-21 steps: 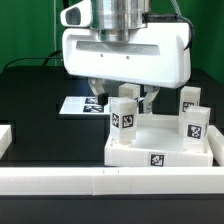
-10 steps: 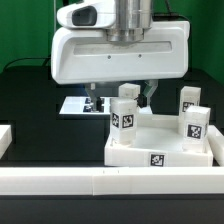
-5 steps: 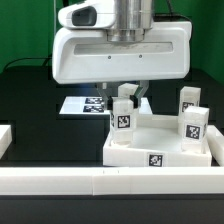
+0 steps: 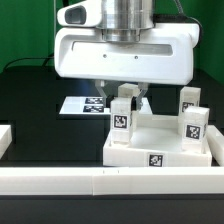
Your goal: Assemble square table
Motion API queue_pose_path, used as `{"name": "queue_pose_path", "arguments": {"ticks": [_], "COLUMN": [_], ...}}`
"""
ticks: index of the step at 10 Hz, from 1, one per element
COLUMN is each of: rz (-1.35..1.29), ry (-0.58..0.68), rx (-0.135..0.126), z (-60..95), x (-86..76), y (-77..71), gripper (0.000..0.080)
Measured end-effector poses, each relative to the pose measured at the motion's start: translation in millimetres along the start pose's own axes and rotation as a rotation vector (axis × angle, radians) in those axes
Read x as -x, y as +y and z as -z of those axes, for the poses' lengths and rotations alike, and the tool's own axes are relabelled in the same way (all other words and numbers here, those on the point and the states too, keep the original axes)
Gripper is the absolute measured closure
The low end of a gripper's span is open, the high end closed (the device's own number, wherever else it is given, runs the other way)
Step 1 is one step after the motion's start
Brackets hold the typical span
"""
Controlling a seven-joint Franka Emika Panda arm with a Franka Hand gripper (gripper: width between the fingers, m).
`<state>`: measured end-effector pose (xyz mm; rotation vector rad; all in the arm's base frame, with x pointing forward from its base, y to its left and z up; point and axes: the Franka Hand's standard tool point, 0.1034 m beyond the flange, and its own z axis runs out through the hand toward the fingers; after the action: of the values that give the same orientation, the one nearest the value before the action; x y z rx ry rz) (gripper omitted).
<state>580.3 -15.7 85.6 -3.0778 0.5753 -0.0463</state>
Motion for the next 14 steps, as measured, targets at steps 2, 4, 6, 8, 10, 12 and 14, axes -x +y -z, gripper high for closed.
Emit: {"name": "queue_pose_path", "arguments": {"ticks": [2,4,6,8,10,12,14], "rz": [-0.182,-0.403,-0.653,-0.838,-0.910,-0.852,-0.734], "ry": [0.001,0.004,-0.005,-0.013,-0.016,-0.014,0.000], "rx": [-0.005,-0.022,-0.042,-0.045,-0.046,-0.046,-0.048], "z": [-0.7,-1.4,-2.0,-2.2,-2.3,-2.4,-2.6], "x": [0.8,0.6,0.8,0.1,0.1,0.1,-0.8], "y": [-0.7,-0.6,-0.8,-0.9,-1.4,-1.3,-1.7], "gripper": [0.0514,0.0512,0.0512,0.0512,0.0512,0.0276,0.0190]}}
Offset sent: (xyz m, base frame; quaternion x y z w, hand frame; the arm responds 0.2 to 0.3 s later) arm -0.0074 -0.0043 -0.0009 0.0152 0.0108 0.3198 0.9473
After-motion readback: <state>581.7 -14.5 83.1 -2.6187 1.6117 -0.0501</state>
